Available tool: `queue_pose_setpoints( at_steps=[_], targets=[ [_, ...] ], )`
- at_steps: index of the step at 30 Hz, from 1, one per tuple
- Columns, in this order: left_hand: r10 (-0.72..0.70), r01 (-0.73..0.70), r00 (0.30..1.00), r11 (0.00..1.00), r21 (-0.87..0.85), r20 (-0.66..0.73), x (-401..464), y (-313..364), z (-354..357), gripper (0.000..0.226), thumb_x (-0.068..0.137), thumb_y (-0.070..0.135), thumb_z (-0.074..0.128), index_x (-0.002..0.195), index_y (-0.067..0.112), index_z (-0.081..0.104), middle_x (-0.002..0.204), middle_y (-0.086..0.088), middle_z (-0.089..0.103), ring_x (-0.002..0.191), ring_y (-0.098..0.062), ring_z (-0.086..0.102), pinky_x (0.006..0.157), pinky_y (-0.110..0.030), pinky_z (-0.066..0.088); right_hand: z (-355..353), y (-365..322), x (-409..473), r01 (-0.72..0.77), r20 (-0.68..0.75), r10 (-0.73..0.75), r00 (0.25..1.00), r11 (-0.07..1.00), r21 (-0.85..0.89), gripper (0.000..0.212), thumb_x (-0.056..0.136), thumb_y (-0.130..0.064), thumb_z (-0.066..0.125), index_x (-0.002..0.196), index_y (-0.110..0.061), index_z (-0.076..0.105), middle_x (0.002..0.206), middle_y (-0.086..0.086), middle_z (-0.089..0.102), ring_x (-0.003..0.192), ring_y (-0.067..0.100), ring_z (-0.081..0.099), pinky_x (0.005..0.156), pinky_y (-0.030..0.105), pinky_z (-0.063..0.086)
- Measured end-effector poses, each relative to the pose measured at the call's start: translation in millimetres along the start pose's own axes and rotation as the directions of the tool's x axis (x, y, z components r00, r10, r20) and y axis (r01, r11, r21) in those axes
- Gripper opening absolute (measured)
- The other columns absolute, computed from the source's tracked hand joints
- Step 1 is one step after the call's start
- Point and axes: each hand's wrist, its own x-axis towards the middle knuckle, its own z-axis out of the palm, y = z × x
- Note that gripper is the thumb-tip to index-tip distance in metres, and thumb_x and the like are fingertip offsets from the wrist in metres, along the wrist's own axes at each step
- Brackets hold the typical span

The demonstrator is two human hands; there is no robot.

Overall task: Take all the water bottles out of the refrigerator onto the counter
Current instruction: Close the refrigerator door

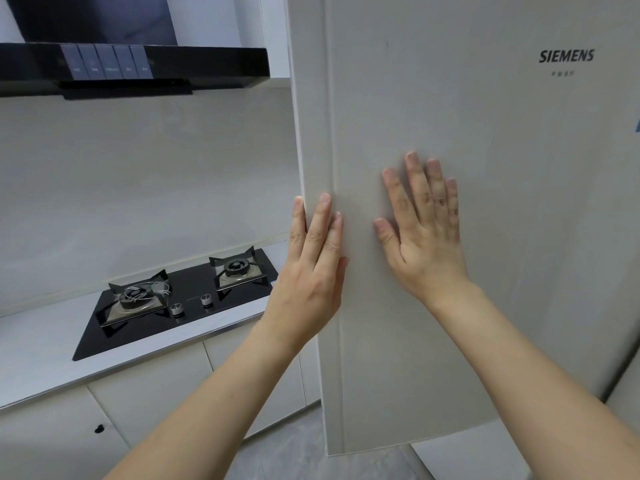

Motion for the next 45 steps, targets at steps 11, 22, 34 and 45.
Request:
queue_pose_setpoints(
  at_steps=[11,22,34,45],
  targets=[
    [0.006,-0.008,1.0,0.996,-0.092,-0.02,22,-62,48,0.052,0.097,0.009,0.054,0.141,-0.012,0.034,0.154,-0.026,0.02,0.144,-0.048,0.007,0.121,-0.039,0.01,56,8,21,-0.034,-0.024,0.031,0.999,0.99,-0.139,0.059,0.099,-0.039,0.044,0.15,-0.016,0.028,0.157,0.013,0.022,0.146,0.031,0.013,0.118,0.054,0.012],
    [-0.009,-0.006,0.998,0.974,-0.227,-0.066,47,-114,114,0.051,0.098,0.01,0.052,0.14,-0.014,0.035,0.153,-0.028,0.019,0.143,-0.05,0.006,0.118,-0.052,0.015,104,34,36,-0.033,0.014,0.039,0.999,0.951,-0.306,0.058,0.099,-0.039,0.042,0.151,-0.017,0.028,0.157,0.012,0.022,0.145,0.032,0.016,0.117,0.056,0.013],
    [-0.06,0.031,0.993,0.963,-0.269,-0.101,81,-156,193,0.056,0.099,0.02,0.051,0.143,-0.008,0.032,0.154,-0.026,0.019,0.144,-0.046,0.008,0.12,-0.049,0.012,154,70,56,0.017,0.068,0.01,0.998,0.925,-0.381,0.059,0.099,-0.038,0.043,0.152,-0.017,0.025,0.158,0.011,0.02,0.146,0.031,0.015,0.118,0.052,0.009],
    [-0.112,0.077,0.988,0.951,-0.3,-0.102,115,-181,267,0.063,0.096,0.028,0.056,0.145,-0.002,0.03,0.155,-0.022,0.019,0.145,-0.042,0.016,0.119,-0.048,0.016,195,113,70,-0.022,0.05,0.051,0.997,0.883,-0.468,0.061,0.098,-0.039,0.042,0.153,-0.019,0.024,0.159,0.009,0.016,0.147,0.031,0.014,0.115,0.058,0.009]
  ],
)
